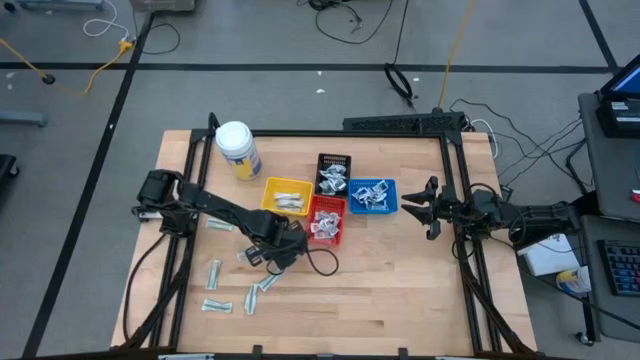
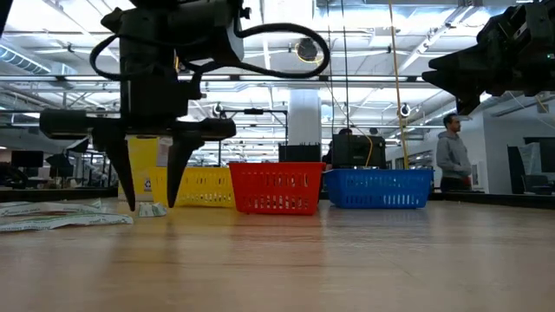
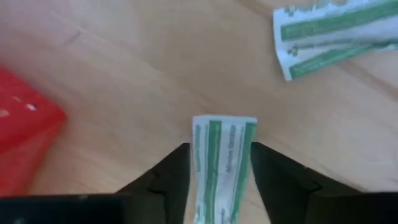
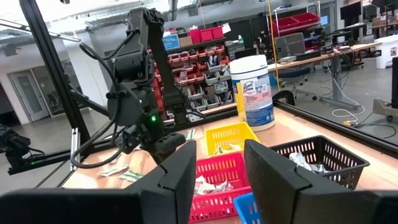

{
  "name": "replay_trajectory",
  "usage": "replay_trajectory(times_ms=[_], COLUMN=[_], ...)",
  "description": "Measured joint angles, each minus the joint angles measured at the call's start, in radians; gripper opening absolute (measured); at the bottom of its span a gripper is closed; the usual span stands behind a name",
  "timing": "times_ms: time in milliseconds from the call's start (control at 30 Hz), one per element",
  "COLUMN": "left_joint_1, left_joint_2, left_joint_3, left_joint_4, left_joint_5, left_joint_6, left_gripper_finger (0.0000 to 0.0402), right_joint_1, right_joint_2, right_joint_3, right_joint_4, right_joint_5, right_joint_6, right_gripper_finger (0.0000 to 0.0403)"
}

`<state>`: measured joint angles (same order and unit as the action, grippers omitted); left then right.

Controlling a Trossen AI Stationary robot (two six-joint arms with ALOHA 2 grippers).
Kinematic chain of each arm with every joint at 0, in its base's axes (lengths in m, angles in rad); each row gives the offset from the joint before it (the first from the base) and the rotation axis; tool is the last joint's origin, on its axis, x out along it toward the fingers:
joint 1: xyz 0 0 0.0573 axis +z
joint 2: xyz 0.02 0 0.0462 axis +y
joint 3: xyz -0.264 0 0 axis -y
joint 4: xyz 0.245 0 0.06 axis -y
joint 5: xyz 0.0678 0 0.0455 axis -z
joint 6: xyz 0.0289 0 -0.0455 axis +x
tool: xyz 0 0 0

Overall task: Pick & Place First Aid Supplies
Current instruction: Put the bandage pack into the yellow bin

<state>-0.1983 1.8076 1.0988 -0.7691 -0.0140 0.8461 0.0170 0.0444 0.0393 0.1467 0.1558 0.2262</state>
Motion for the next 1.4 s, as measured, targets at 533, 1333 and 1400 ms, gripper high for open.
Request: replay_trajectory(times_ms=[533,1333,1400], left_joint_1=[0.001,0.026,0.029], left_joint_2=[0.000,-0.008,-0.008], left_joint_3=[0.000,-0.105,-0.106], left_joint_4=[0.015,0.083,0.080], left_joint_5=[0.088,0.069,0.083], left_joint_6=[0.009,0.050,0.050], left_gripper_finger=[0.0023,0.0147,0.0113], right_joint_1=[0.000,0.000,0.000], right_joint_2=[0.000,0.000,0.000], right_joint_3=[0.000,0.000,0.000], right_joint_4=[0.000,0.000,0.000], right_joint_5=[0.000,0.000,0.000], right_joint_6=[0.000,0.000,0.000], right_gripper_finger=[0.0130,0.0130,0.0130])
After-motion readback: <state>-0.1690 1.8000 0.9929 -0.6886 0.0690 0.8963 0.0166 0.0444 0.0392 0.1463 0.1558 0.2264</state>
